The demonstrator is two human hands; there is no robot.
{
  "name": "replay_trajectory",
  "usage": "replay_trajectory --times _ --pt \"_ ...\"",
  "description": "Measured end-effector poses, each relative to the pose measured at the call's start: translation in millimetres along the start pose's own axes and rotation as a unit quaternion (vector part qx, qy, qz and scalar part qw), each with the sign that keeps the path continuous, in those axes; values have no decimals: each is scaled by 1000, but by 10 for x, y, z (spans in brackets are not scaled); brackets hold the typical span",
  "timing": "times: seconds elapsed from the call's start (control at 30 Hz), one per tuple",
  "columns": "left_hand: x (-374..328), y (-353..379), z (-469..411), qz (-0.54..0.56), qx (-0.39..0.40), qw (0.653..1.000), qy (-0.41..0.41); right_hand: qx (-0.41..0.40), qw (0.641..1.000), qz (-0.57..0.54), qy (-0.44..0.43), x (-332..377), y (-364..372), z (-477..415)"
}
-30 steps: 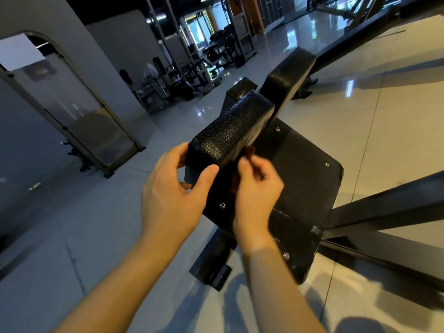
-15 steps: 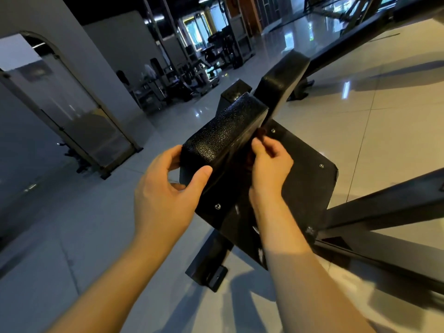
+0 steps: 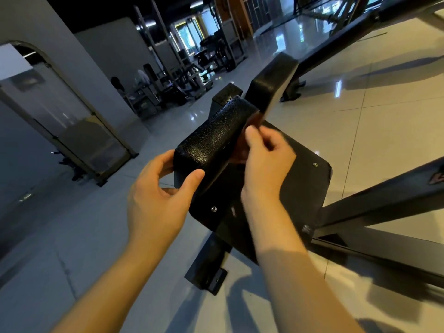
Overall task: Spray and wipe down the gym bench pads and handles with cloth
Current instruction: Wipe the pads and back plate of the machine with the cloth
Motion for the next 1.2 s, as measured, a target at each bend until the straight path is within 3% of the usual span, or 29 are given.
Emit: replay_trajectory --times 0.17,0.27,0.37,0.53,0.63,0.77,0.97,1.07,1.2 --pt "2 -8 -32 -7 8 1000 -4 88 985 -14 148 -408 24 1110" --pt "1 -23 -50 2 11 1000 -16 101 990 14 94 -240 20 887" --pt "-11 -12 -53 -2 15 1000 -20 62 996 52 23 -30 23 182" --pt "8 -4 -12 6 10 999 -30 17 995 73 63 -363 -22 -484" --pt "15 4 1 10 -1 1000 -29 45 994 60 84 -690 -39 54" --pt "23 25 9 15 2 1000 -19 128 969 11 210 -964 -51 999" --pt "21 19 10 17 5 1000 -16 4 995 4 104 -661 -31 -235" --pt "11 26 25 17 2 1000 -16 3 995 20 102 -767 -32 -515" --pt "13 33 9 20 -3 1000 -11 58 983 45 166 -1265 -13 -18"
Point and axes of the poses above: each hand's wrist, its own z-axis away from the middle knuckle, its own y-axis out of the palm, x = y × z, the point moved 8 cm from there along -z, towards the middle knuckle, and after that the axes turned 5 degrees about -y, right-handed, at the moved point
